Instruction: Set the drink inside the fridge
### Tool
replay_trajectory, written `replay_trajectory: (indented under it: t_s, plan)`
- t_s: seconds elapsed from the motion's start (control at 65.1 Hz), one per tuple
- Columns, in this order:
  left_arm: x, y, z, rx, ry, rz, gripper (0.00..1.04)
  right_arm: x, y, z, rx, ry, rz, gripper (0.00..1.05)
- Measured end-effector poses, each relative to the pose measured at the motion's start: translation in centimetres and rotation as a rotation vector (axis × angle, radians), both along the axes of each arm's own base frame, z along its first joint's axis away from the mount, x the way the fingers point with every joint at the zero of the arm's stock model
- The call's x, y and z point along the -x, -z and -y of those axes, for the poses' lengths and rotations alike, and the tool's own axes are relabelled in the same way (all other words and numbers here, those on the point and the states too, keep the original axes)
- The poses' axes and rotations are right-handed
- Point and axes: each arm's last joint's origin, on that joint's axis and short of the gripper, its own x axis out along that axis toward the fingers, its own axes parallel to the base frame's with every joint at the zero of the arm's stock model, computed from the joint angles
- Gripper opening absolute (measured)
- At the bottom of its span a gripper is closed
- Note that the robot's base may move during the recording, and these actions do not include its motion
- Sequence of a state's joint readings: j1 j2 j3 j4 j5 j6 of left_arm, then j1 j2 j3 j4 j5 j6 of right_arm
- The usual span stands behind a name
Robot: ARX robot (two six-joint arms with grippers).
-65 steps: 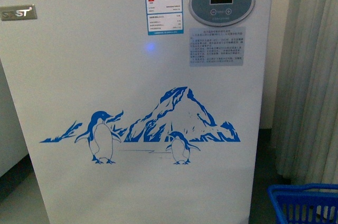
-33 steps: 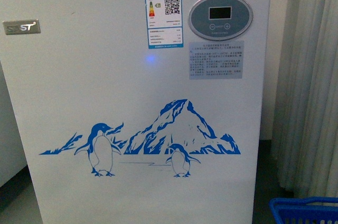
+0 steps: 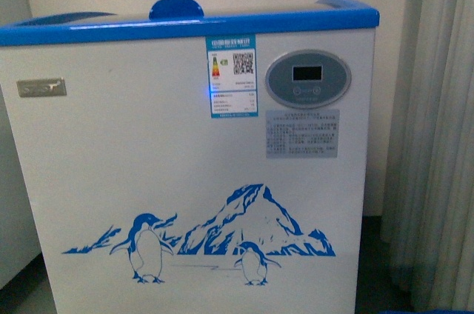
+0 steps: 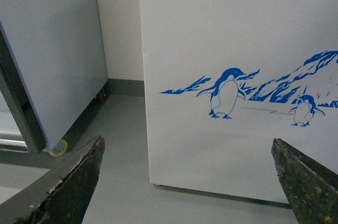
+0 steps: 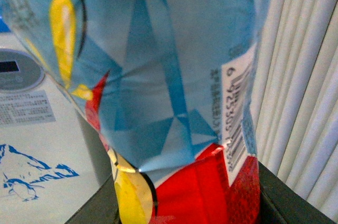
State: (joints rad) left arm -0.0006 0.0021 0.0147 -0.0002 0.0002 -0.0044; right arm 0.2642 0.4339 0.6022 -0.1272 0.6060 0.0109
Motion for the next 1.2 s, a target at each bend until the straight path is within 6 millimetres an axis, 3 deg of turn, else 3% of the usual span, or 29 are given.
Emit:
replay_trajectory:
  t_s: [0.675, 0.844, 0.936, 1.059, 1.197]
  plan:
    - [0.0, 0.0, 0.0, 0.0, 0.0, 0.0, 0.97, 0.1, 0.0, 0.0, -0.001, 0.0, 0.004, 0.41]
    - [-0.8, 0.3, -0.5, 0.201, -0.042, -0.286, 0.97, 0.1, 0.0, 0.0, -0.001, 0.0, 0.004, 0.41]
    - [-2.3, 0.3, -1.1, 0.263, -0.046, -0.316, 0.97, 0.1, 0.0, 0.0, -0.001, 0.0, 0.004, 0.41]
    - [-5.8, -2.2, -1.7, 0.228, 0.002, -0.235, 0.97, 0.1, 0.0, 0.0, -0.001, 0.0, 0.004, 0.41]
    - [-14.1, -7.2, -0.8, -0.055, 0.235, -0.033, 0.97, 0.1, 0.0, 0.0, -0.001, 0.0, 0.004, 0.41]
